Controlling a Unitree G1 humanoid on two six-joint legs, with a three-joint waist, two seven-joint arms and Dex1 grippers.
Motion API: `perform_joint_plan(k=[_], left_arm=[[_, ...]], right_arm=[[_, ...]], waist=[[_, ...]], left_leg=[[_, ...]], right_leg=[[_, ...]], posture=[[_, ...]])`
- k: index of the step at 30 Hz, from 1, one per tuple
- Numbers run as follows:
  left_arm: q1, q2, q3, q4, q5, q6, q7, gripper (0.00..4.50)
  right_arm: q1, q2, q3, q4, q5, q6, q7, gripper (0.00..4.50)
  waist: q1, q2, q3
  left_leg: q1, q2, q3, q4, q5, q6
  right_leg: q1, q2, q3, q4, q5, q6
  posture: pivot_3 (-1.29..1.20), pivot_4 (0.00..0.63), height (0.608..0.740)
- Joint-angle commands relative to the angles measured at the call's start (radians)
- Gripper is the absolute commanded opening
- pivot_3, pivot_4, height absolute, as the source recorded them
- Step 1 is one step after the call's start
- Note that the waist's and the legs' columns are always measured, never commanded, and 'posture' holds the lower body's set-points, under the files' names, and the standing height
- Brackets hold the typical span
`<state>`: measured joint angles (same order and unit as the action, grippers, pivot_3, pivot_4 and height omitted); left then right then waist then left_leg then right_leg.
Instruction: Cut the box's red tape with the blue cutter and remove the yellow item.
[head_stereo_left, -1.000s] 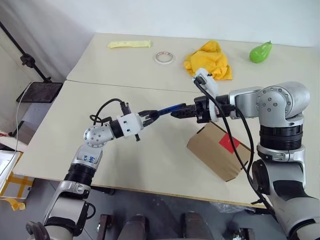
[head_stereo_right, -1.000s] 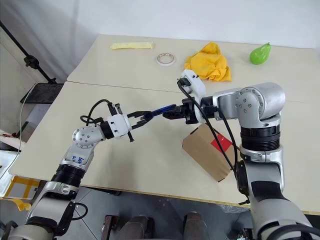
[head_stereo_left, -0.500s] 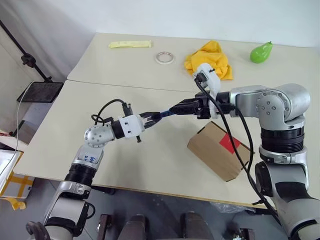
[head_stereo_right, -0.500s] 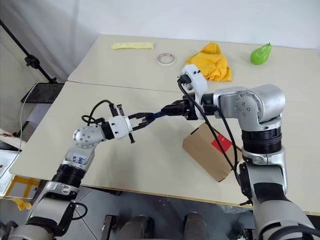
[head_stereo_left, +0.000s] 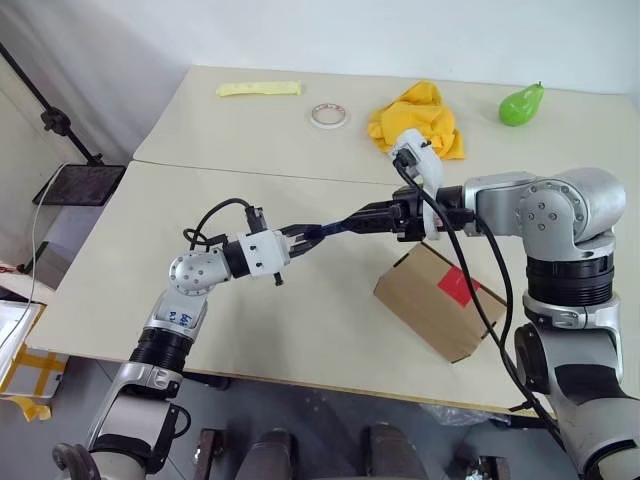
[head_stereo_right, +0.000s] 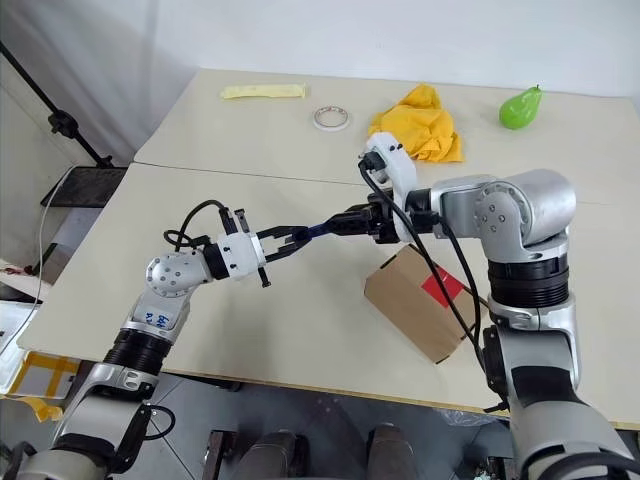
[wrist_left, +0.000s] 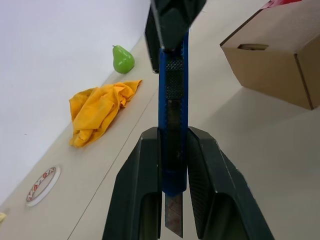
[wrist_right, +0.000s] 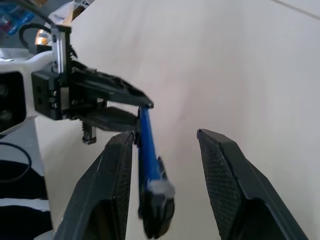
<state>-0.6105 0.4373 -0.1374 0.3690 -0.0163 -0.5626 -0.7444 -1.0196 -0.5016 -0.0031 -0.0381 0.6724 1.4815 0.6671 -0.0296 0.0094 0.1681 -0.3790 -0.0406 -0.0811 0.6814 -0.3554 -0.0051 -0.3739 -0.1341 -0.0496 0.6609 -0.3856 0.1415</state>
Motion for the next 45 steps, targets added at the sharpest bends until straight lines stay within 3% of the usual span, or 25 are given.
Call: perform_joint_plan(k=[1, 5, 8, 11, 12, 13, 21, 25, 34, 40, 45], left_arm=[[-0.003, 0.001, 0.01, -0.035, -0.008, -0.018, 0.008, 0.41], [-0.003, 0.002, 0.01, -0.036, -0.007, -0.019, 0.007, 0.41], [-0.002, 0.002, 0.01, -0.036, -0.008, -0.018, 0.007, 0.41], [-0.005, 0.002, 0.01, -0.031, -0.007, -0.018, 0.007, 0.41], [-0.005, 0.002, 0.01, -0.031, -0.007, -0.018, 0.006, 0.41], [-0.004, 0.002, 0.009, -0.032, -0.007, -0.018, 0.006, 0.41], [-0.004, -0.002, 0.011, -0.027, -0.015, 0.083, 0.006, 0.41], [-0.005, 0.01, 0.029, -0.036, -0.034, 0.185, -0.005, 1.68], [-0.066, 0.132, 0.169, -0.049, -0.267, 0.545, -0.179, 4.44], [-0.092, 0.167, 0.197, -0.141, -0.418, 0.798, -0.296, 4.5], [-0.142, 0.076, 0.101, -0.268, -0.458, 0.925, -0.332, 4.5]], right_arm=[[-0.005, -0.011, -0.004, -0.01, 0.018, 0.0, 0.014, 2.1], [-0.011, -0.005, -0.012, 0.008, 0.014, -0.006, 0.01, 2.1], [-0.012, -0.003, -0.013, 0.011, 0.013, -0.009, 0.01, 1.55], [-0.015, -0.004, -0.014, 0.015, 0.019, -0.013, 0.012, 0.47], [-0.015, -0.004, -0.015, 0.014, 0.021, -0.014, 0.012, 0.47], [-0.015, -0.005, -0.016, 0.012, 0.023, -0.015, 0.014, 0.2], [-0.017, -0.01, -0.022, -0.005, 0.027, -0.014, 0.009, 0.18], [-0.018, -0.017, -0.037, -0.023, 0.029, -0.007, -0.004, 0.18], [-0.031, -0.076, -0.109, -0.043, 0.027, -0.001, -0.041, 0.18], [-0.025, -0.115, -0.17, -0.082, 0.042, 0.032, -0.064, 0.18], [-0.011, -0.168, -0.264, -0.173, 0.074, 0.112, -0.074, 0.18]], waist=[[0.0, 0.0, 0.0], [0.0, 0.0, 0.0], [0.0, 0.0, 0.0], [0.0, 0.0, 0.0], [0.0, 0.0, 0.0], [0.0, 0.0, 0.0], [0.0, 0.0, 0.0], [-0.001, 0.0, 0.0], [-0.002, 0.0, 0.0], [-0.001, 0.0, 0.0], [0.005, 0.0, 0.0]], left_leg=[[0.0, 0.0, 0.0, 0.0, 0.0, 0.0], [0.0, 0.0, 0.0, 0.0, 0.0, 0.0], [0.0, 0.0, 0.0, 0.0, 0.0, 0.0], [0.0, 0.0, 0.0, 0.0, 0.0, 0.0], [0.0, 0.0, 0.0, 0.0, 0.0, 0.0], [0.0, 0.0, 0.0, 0.0, 0.0, 0.0], [0.0, 0.0, 0.0, 0.001, 0.0, 0.0], [0.0, 0.0, 0.0, 0.001, 0.0, 0.0], [0.0, 0.001, 0.0, 0.0, 0.0, 0.0], [-0.001, 0.001, -0.002, 0.001, 0.0, 0.0], [-0.009, -0.002, -0.012, 0.004, 0.0, 0.001]], right_leg=[[0.0, 0.0, 0.0, 0.0, 0.0, 0.0], [0.0, 0.0, 0.0, 0.0, 0.0, 0.0], [0.0, 0.0, 0.0, 0.0, 0.0, 0.0], [0.0, 0.0, 0.0, 0.0, 0.0, 0.0], [0.0, 0.0, 0.0, 0.0, 0.0, 0.0], [0.0, 0.0, 0.0, 0.0, 0.0, 0.0], [0.0, 0.0, 0.0, 0.001, 0.0, 0.0], [0.0, 0.0, 0.0, 0.001, 0.0, 0.0], [0.0, 0.0, 0.0, 0.001, 0.0, 0.0], [0.0, 0.0, 0.001, 0.002, 0.0, 0.0], [-0.001, 0.0, 0.001, 0.002, 0.0, 0.0]], posture=[[0.0, 0.15, 0.74], [0.0, 0.15, 0.74], [0.0, 0.15, 0.74], [0.0, 0.15, 0.74], [0.0, 0.15, 0.74], [0.0, 0.15, 0.74], [0.0, 0.15, 0.74], [0.0, 0.15, 0.74], [0.0, 0.15, 0.74], [0.0, 0.15, 0.74], [0.0, 0.15, 0.74]])
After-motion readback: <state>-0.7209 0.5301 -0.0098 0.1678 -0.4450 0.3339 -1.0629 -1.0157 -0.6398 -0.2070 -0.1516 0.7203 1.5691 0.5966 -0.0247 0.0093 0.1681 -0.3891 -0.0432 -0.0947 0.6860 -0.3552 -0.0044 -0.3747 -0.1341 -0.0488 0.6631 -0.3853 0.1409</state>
